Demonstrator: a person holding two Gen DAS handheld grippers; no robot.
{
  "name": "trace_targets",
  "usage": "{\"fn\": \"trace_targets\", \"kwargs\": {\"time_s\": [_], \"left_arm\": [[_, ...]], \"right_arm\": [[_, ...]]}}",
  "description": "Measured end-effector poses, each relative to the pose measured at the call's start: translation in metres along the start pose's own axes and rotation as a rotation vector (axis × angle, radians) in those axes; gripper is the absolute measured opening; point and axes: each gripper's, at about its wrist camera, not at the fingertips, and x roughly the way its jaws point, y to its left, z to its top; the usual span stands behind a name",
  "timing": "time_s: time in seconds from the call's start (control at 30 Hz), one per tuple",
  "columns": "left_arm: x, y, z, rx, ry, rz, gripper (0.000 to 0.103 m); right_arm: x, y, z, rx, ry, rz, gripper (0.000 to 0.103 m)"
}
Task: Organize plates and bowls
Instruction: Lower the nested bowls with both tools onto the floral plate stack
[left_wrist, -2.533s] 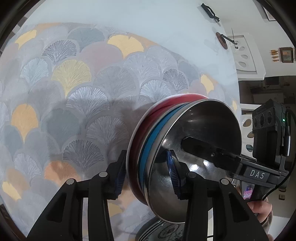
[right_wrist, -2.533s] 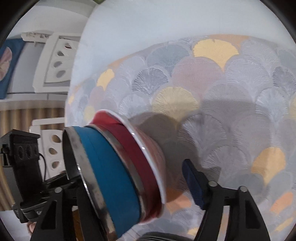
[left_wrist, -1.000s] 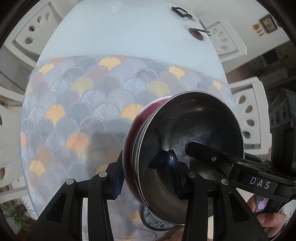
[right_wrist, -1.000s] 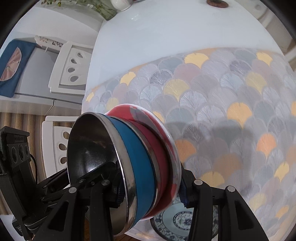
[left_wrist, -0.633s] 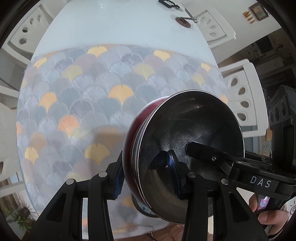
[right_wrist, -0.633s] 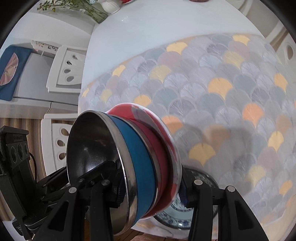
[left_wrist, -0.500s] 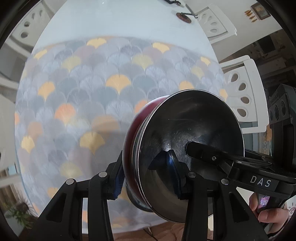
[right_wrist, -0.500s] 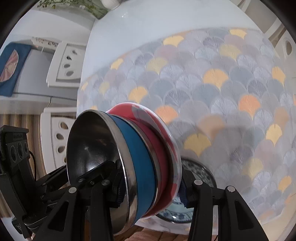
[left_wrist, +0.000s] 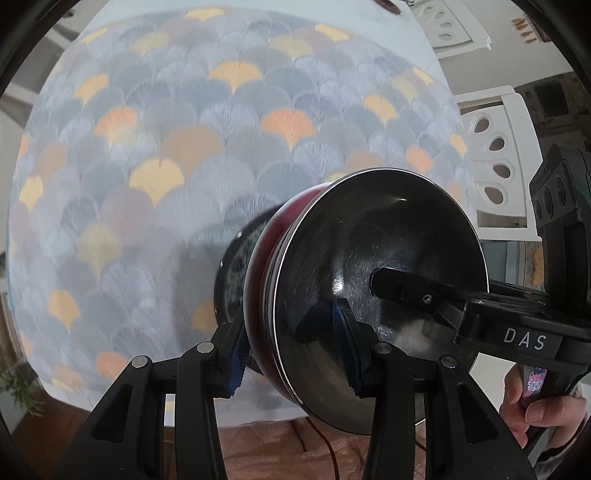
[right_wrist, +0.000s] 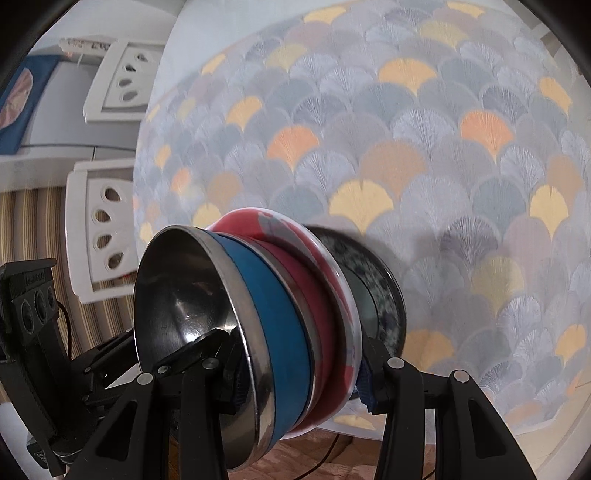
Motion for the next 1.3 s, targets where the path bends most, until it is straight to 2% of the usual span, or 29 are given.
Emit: {"fn": "trace_targets", "kwargs": {"time_s": [0.33, 0.93, 1.03, 1.13, 1.2, 1.3], "left_arm": [[0.012, 0.002, -0.018, -0.052, -0.037, -0.029, 0.039], [0.024, 0.008, -0.022, -0.075, -0.052, -0.017, 0.038], [0.023, 0.007, -0.022, -0.066, -0.050, 0.000, 0.038], [0.018, 0.000, -0.028, -0.030, -0.072, 0.076, 0.038], [0.012, -0.002, -0.034, -0.007, -0.093, 0.090, 0.040], [-0.001, -0.006, -0.040, 0.029, -0.153, 0.137, 0.040]], "right_arm": [[0.010, -0.005, -0.009, -0.048, 0.025, -0.032, 0.045], [0.028, -0.013, -0.010, -0.092, 0.043, -0.032, 0.045], [0.028, -0.013, -0.010, -0.091, 0.049, -0.028, 0.045], [0.028, -0.008, -0.010, -0.128, 0.059, -0.039, 0.047], [0.025, 0.000, -0.012, -0.188, 0.052, -0.044, 0.061], [0.009, 0.010, -0.019, -0.274, -0.013, -0.049, 0.072]]}}
